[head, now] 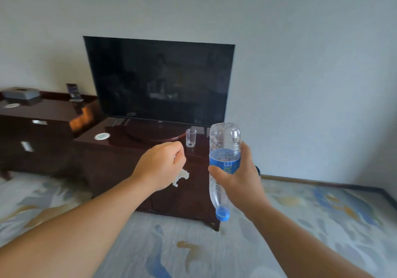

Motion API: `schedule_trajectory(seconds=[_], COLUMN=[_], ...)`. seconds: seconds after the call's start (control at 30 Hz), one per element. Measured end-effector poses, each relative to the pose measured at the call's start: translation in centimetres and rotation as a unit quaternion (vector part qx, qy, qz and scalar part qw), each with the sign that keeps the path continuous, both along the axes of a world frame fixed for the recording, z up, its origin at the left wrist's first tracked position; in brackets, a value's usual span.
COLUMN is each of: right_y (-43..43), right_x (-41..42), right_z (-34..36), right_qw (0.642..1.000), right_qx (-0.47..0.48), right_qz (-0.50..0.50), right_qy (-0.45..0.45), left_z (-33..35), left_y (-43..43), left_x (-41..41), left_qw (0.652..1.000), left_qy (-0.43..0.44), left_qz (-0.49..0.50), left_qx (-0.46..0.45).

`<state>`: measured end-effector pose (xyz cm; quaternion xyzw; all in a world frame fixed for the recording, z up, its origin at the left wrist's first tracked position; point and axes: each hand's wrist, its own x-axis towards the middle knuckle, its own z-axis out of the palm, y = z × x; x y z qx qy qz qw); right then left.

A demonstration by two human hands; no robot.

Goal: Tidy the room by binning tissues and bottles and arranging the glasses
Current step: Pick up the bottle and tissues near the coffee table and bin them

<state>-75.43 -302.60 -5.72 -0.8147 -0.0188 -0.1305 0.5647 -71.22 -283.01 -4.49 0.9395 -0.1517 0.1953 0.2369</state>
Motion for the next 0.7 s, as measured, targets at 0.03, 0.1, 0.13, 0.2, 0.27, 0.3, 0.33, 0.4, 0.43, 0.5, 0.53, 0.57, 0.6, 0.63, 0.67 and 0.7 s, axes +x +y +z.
schedule_trajectory(seconds=[0.03, 0.1, 0.13, 0.2, 0.27, 0.3, 0.33, 0.4, 0.43, 0.5, 0.53, 0.57, 0.6, 0.63, 0.67, 0.7], right_y=[-0.5, -1.4, -1.8, -2.7, -3.7, -4.3, -4.9, -6.2, -6.9, -8.5, -9.4, -10.4, -11.5, -12.6, -13.8, -15.1], right_x=[0.4, 1.2, 1.6, 2.1, 2.6, 2.9, 3.2, 3.8, 4.2, 5.2, 5.8, 6.4, 7.1, 7.8, 8.7, 9.6], right_z=[-0.1, -0.1, -0.1, -0.1, -0.1, -0.2, -0.4, -0.8, -1.0, -1.3, -1.5, -1.6, -1.8, -1.9, -2.0, -2.2], right_qw=[1.000, 0.999, 0.998, 0.995, 0.992, 0.990, 0.989, 0.986, 0.984, 0.981, 0.980, 0.979, 0.979, 0.978, 0.978, 0.979], right_qx=[0.001, 0.004, 0.005, 0.005, 0.003, 0.001, 0.000, 0.000, 0.000, 0.002, 0.004, 0.004, 0.003, 0.004, 0.007, 0.008], right_qz=[-0.017, -0.050, -0.067, -0.098, -0.126, -0.138, -0.148, -0.168, -0.177, -0.191, -0.197, -0.201, -0.204, -0.205, -0.205, -0.203], right_qy=[0.004, 0.008, 0.010, 0.012, 0.011, 0.013, 0.017, 0.024, 0.027, 0.028, 0.029, 0.029, 0.031, 0.032, 0.033, 0.032], left_z=[-0.2, -0.5, -0.6, -0.7, -0.8, -0.9, -1.1, -1.5, -1.6, -1.9, -2.1, -2.3, -2.4, -2.6, -2.7, -2.9], left_y=[-0.7, -2.3, -3.0, -4.5, -5.8, -6.5, -7.1, -8.6, -9.3, -11.1, -12.1, -13.2, -14.4, -15.7, -17.0, -18.4], left_x=[0.9, 2.5, 3.3, 4.8, 6.5, 7.3, 8.0, 9.3, 10.0, 11.4, 12.2, 13.1, 13.9, 14.7, 15.5, 16.3], left_qw=[1.000, 0.999, 0.998, 0.995, 0.992, 0.990, 0.989, 0.986, 0.985, 0.983, 0.982, 0.981, 0.980, 0.979, 0.978, 0.978], left_qy=[0.000, -0.002, -0.002, 0.003, 0.008, 0.010, 0.012, 0.022, 0.028, 0.037, 0.041, 0.044, 0.047, 0.050, 0.051, 0.051], left_qz=[-0.017, -0.053, -0.070, -0.103, -0.129, -0.139, -0.148, -0.163, -0.169, -0.179, -0.183, -0.188, -0.194, -0.199, -0.203, -0.204], left_qx=[-0.001, -0.003, -0.004, -0.005, -0.001, -0.001, 0.000, 0.003, 0.005, 0.007, 0.005, 0.002, 0.000, -0.001, -0.002, -0.002])
